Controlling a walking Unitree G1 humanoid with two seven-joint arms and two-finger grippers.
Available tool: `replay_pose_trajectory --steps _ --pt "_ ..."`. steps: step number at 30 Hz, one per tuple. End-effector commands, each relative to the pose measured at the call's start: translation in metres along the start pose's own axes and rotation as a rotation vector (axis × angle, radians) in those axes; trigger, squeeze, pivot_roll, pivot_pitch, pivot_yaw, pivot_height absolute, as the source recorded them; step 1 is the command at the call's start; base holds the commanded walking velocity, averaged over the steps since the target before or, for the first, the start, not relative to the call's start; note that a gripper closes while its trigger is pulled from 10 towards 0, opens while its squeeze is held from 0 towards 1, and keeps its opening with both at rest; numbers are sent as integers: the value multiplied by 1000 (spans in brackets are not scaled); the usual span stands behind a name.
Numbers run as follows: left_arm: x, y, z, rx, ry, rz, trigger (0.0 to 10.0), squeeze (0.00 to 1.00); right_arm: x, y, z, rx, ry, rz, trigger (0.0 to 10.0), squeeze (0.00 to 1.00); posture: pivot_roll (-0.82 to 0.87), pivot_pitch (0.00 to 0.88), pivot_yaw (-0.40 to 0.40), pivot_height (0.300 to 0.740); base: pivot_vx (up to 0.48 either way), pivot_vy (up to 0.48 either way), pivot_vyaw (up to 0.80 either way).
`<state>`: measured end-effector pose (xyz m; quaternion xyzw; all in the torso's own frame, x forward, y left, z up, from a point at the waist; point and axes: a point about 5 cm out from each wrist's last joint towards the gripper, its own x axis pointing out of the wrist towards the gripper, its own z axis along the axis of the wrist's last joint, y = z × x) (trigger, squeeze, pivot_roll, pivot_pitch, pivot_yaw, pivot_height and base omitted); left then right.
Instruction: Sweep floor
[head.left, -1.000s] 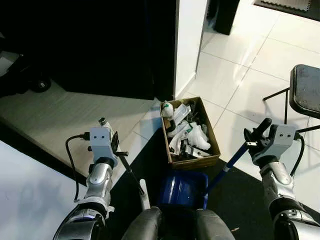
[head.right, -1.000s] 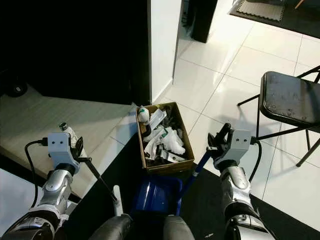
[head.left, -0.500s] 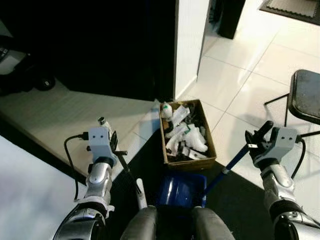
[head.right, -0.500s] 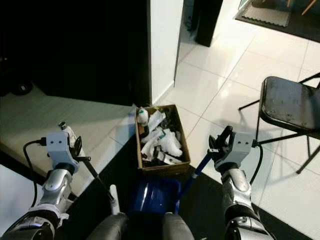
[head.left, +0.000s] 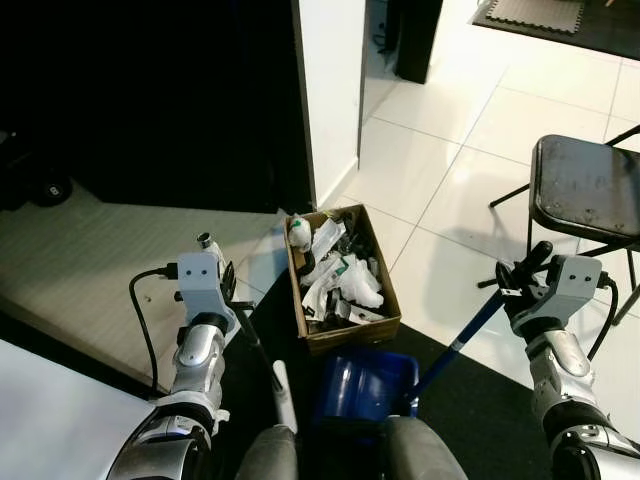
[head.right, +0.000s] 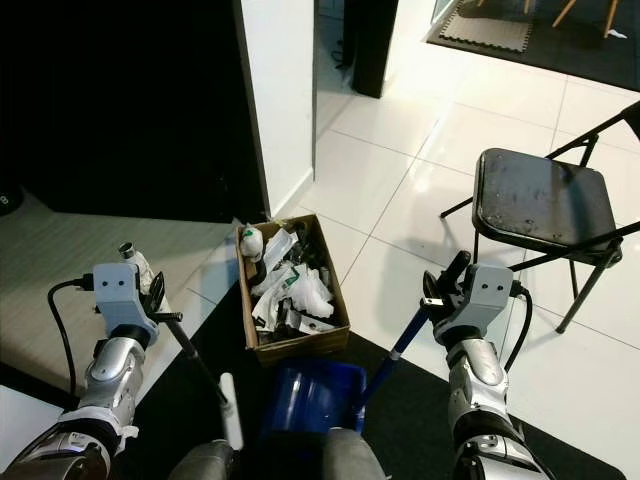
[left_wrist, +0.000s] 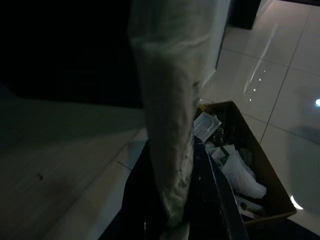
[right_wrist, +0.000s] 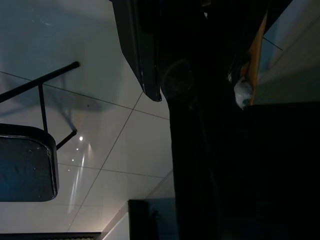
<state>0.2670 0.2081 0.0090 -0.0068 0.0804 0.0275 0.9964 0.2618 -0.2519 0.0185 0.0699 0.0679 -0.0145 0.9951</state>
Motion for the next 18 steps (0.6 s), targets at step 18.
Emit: replay_pose_trajectory --steps 18 --pt "-1 10 1 2 -1 42 10000 0 -3 -46 58 -20 -232 -106 10000 0 -44 40 18 740 0 0 0"
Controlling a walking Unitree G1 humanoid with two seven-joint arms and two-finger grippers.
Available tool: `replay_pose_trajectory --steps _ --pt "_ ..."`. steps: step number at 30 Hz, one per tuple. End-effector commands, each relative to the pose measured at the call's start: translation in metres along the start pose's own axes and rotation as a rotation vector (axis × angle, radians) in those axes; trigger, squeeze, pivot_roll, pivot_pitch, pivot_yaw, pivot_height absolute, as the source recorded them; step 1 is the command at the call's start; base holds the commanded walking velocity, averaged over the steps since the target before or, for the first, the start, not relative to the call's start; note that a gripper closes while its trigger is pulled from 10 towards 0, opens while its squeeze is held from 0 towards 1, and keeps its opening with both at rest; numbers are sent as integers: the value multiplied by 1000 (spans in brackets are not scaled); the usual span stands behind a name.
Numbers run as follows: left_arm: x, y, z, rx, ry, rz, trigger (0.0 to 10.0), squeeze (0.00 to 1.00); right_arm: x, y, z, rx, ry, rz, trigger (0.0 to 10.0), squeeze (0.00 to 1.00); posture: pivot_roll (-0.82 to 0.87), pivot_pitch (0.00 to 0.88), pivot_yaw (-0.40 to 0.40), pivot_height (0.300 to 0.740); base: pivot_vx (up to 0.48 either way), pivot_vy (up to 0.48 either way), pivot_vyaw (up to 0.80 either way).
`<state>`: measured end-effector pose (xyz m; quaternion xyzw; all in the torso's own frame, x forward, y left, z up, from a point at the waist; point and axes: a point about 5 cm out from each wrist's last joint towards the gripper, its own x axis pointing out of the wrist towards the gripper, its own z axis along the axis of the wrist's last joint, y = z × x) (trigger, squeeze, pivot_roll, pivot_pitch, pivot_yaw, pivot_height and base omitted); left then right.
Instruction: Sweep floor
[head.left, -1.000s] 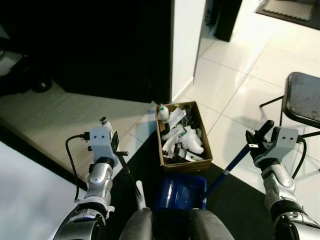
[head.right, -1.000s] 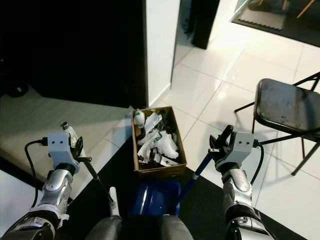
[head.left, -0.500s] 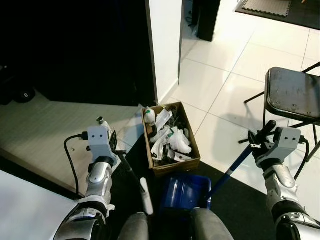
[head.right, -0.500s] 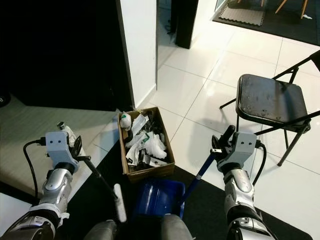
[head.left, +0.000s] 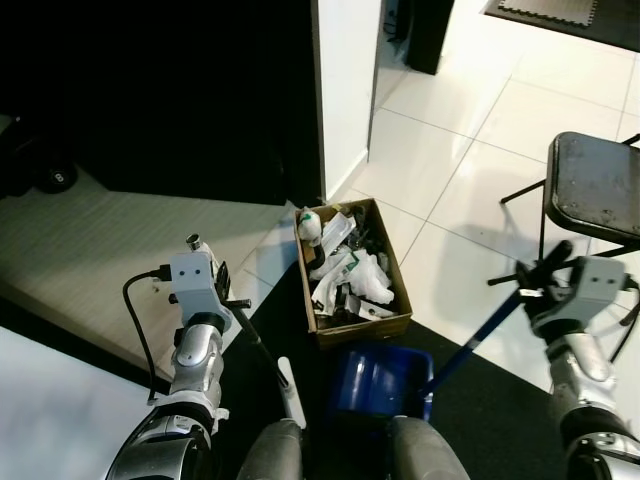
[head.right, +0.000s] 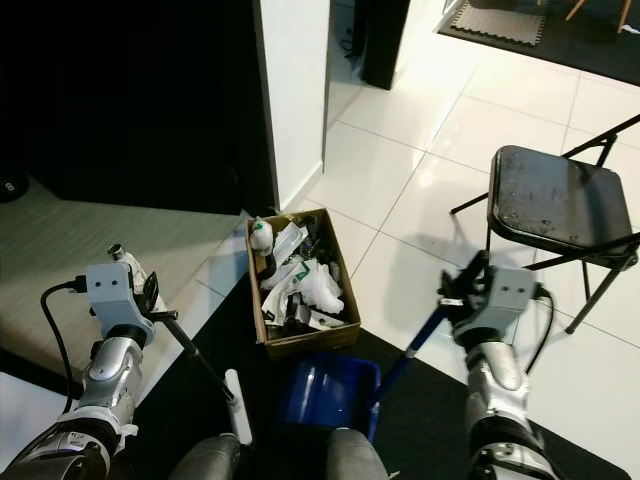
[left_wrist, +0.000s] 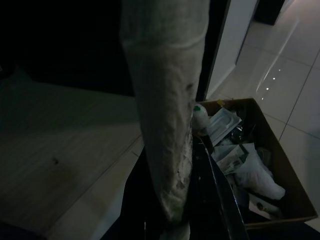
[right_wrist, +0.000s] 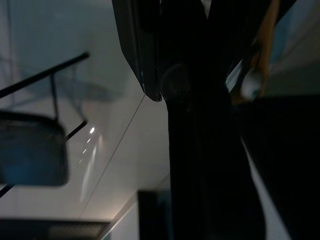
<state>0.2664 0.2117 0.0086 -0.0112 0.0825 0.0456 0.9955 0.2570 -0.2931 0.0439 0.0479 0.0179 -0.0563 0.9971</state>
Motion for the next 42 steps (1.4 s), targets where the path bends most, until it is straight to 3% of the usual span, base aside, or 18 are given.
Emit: replay_pose_trajectory --steps 1,5,15,17,20,23,28,32,42 --pt "0 7 2 14 -5 7 10000 0 8 -9 27 21 -125 -31 10000 0 -44 40 18 740 0 0 0" --pt "1 10 4 23 -7 10 10000 0 23 -5 65 51 -236 49 10000 0 -49 46 15 740 0 0 0" --pt "2 9 5 25 -17 1 10000 0 35 7 105 105 -333 140 10000 0 -49 51 10 740 0 0 0" --pt "2 8 6 24 -21 -6 10000 0 40 8 122 117 -379 149 10000 0 -49 51 9 740 0 0 0" --pt "1 7 6 23 -25 -11 10000 0 46 9 145 80 -427 165 10000 0 -50 50 7 740 0 0 0" --pt "2 6 6 23 -27 -13 10000 0 48 8 152 60 -438 166 10000 0 -47 50 5 740 0 0 0" --pt "2 7 7 22 -34 -13 10000 0 54 2 164 52 -466 119 10000 0 -44 50 6 740 0 0 0" --pt "3 8 9 22 -42 -16 10000 0 64 -5 172 23 -493 10 10000 0 -43 53 14 740 0 0 0" --pt "9 7 23 26 -101 -26 10000 0 102 26 197 -20 -495 -108 10000 0 -1 91 0 740 0 0 0"
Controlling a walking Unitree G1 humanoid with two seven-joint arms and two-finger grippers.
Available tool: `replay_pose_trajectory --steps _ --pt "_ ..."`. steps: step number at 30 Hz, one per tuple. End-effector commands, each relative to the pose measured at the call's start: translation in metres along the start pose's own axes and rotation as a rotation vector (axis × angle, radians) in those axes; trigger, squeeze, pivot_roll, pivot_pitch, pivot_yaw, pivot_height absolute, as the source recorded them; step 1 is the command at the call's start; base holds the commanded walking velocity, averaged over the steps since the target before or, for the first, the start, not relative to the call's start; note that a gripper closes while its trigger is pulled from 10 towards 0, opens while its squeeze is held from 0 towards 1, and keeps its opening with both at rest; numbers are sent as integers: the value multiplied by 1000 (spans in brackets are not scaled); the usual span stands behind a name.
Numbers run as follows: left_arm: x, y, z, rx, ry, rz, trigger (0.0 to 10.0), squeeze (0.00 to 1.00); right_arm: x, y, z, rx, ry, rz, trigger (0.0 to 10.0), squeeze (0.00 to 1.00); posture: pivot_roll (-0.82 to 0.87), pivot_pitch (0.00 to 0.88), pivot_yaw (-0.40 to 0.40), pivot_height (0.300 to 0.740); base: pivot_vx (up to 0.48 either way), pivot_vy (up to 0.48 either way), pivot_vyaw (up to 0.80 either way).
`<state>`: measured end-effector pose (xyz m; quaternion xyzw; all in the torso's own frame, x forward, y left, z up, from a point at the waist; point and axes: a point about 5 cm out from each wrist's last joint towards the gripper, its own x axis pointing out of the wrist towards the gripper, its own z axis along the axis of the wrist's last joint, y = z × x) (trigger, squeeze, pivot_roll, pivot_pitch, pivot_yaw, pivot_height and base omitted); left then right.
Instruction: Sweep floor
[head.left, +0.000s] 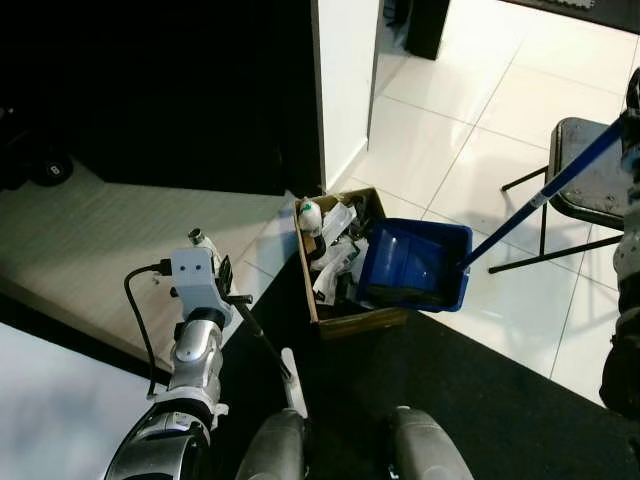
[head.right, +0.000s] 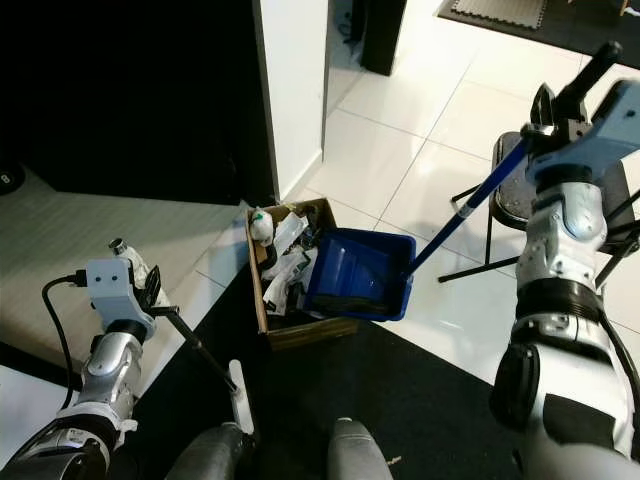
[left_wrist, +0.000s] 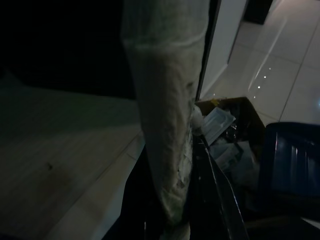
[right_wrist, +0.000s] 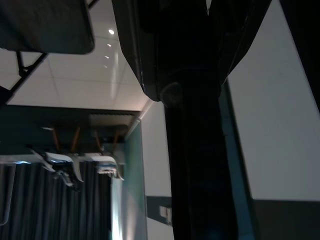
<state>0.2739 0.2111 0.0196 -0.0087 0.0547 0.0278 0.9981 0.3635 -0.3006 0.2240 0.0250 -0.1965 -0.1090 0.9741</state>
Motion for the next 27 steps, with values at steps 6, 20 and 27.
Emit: replay_pose_trajectory --steps 6,20,27 --pt "3 11 14 21 -66 15 10000 0 18 22 16 -2 -61 -31 10000 0 10 103 -12 740 0 0 0" --pt "-3 8 12 7 -82 34 10000 0 36 132 29 -91 -84 182 10000 0 10 121 -47 740 0 0 0" --pt "-3 6 12 5 -85 32 10000 0 28 164 29 -236 -158 215 10000 0 8 123 -51 740 0 0 0"
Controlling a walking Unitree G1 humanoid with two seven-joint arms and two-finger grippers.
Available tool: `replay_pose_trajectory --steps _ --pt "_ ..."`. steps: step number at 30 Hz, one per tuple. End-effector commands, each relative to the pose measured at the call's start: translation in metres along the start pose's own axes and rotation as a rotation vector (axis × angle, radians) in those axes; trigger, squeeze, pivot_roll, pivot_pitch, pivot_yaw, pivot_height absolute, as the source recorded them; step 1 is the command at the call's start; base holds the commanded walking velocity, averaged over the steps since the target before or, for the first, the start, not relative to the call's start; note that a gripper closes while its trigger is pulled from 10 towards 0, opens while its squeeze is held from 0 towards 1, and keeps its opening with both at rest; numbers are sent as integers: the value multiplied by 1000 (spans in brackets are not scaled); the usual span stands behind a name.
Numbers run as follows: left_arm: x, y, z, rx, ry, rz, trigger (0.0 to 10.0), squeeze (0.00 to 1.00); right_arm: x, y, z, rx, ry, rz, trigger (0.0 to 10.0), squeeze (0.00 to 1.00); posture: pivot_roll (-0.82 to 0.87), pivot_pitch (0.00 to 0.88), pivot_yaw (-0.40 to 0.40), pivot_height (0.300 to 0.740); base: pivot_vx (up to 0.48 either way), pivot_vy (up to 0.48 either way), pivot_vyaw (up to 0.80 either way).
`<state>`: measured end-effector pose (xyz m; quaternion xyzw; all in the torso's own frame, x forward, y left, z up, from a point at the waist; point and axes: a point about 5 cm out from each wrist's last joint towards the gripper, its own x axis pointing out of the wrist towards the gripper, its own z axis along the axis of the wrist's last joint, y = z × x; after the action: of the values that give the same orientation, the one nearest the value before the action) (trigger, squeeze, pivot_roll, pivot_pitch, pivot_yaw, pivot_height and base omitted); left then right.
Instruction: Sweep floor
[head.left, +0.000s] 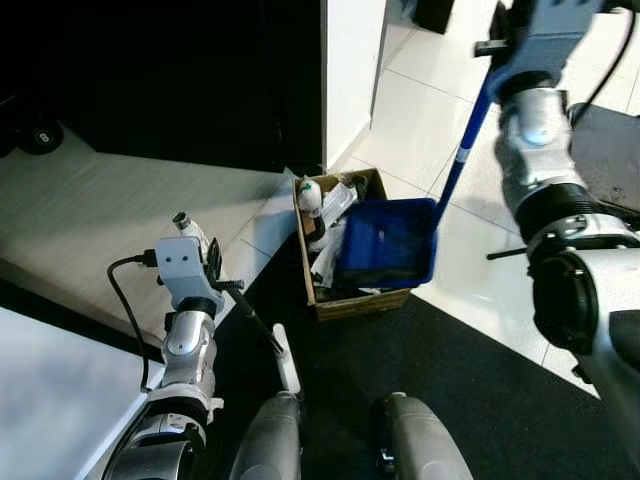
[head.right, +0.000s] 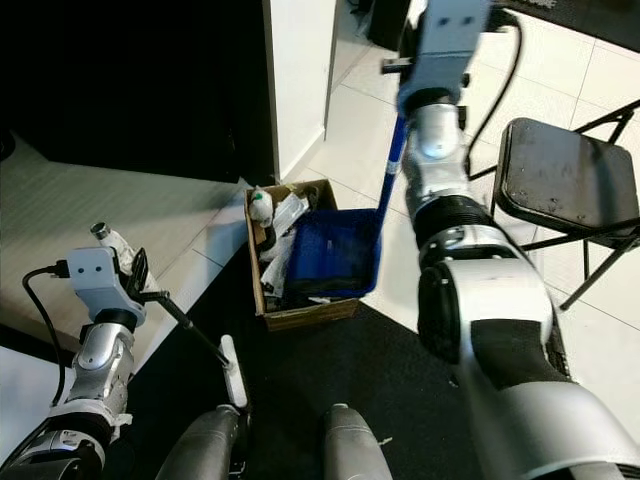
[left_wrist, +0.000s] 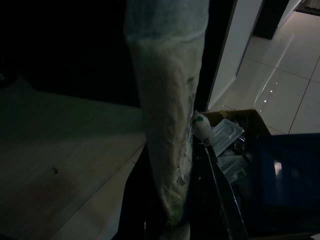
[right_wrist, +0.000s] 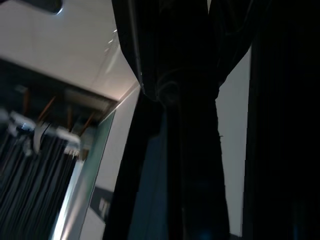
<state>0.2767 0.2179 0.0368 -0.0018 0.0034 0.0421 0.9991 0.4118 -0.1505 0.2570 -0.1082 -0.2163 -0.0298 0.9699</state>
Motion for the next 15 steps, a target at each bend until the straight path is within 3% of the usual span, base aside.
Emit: replay_pose_trajectory --steps 1,5,15 --pt "-5 -1 -5 -3 18 4 10000 0 6 4 18 -28 -99 8 10000 0 8 123 -51 740 0 0 0" --pt "-6 -1 -6 -1 19 3 10000 0 0 22 20 -48 -154 2 10000 0 4 124 -48 740 0 0 0" --pt "-6 -3 -6 2 23 -3 10000 0 -7 48 25 -116 -224 55 10000 0 -2 125 -45 740 0 0 0"
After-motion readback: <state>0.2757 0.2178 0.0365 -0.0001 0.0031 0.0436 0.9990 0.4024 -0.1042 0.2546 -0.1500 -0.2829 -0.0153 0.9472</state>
